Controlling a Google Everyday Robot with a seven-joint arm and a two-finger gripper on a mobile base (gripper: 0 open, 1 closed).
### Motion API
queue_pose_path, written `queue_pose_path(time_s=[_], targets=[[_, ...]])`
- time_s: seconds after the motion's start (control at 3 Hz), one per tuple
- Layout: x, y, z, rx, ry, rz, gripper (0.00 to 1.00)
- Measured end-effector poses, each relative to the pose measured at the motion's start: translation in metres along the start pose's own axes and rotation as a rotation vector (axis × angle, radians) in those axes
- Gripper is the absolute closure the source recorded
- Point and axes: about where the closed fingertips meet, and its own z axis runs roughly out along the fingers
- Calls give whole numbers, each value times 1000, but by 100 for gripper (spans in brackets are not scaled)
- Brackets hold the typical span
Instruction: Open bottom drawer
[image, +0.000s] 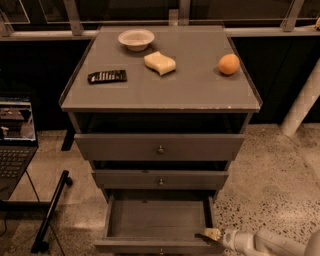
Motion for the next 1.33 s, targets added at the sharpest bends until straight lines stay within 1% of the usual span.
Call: queue_pose_path(time_s=[0.33, 0.67, 1.33], targets=[[-40, 40, -20, -190, -153, -122, 100], [-46, 56, -23, -241, -171, -148, 82], [-45, 55, -22, -238, -171, -147, 36]])
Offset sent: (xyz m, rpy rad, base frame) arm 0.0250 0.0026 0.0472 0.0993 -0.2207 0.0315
